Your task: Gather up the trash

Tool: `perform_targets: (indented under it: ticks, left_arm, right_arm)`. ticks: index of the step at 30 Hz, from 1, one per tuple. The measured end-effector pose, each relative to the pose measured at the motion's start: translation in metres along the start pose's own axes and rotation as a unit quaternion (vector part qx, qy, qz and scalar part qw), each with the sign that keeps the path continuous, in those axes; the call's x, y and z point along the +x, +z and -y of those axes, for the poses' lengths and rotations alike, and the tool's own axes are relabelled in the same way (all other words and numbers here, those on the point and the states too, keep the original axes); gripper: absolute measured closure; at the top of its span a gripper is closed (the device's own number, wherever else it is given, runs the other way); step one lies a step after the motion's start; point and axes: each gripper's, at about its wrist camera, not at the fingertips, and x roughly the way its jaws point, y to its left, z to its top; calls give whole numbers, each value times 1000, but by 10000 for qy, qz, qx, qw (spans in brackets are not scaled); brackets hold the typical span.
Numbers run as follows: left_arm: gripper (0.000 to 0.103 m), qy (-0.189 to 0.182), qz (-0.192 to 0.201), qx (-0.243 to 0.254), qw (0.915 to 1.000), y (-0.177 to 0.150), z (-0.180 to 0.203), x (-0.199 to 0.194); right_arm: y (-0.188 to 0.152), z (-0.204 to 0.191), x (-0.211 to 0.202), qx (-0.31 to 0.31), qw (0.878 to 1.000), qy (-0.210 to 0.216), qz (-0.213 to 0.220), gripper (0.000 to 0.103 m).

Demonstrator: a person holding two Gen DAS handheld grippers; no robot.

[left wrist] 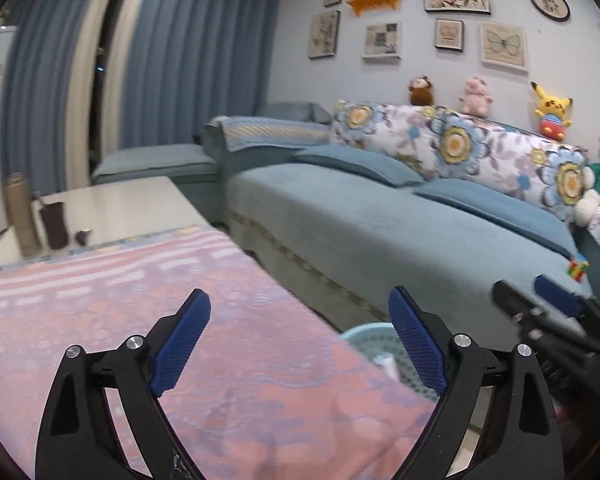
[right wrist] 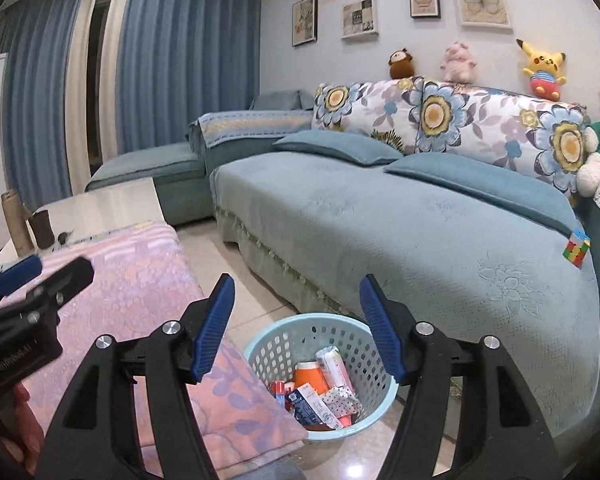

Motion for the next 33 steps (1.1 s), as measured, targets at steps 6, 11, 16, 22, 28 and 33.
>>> perform_targets:
  ticks: [6, 11, 16, 22, 28, 33]
  left_arm:
    - [15, 265, 30, -131, 9996, -7, -15, -6]
    - [15, 428, 8, -40, 9991, -11, -18, -4]
    - [14, 507, -86, 60, 9987, -14, -18, 3]
    - [14, 683, -161, -54, 9975, -16, -26, 8]
    - [11, 745, -52, -36, 9972, -16, -26, 2]
    - [9, 797, 27, 1, 9968, -15, -23, -1]
  right_arm:
    - [-2, -12, 5, 25, 10000, 16, 44, 41]
    - [-8, -18, 6, -93, 9996, -45, 250, 41]
    - [-10, -20, 15, 12, 9999, 13, 159, 37]
    - [-15, -25, 21, -10, 10000, 81, 36, 37]
    - [-17, -29, 18, -60, 9999, 108, 83, 35]
    - [-18, -33, 14, -131, 9997, 132, 138, 35]
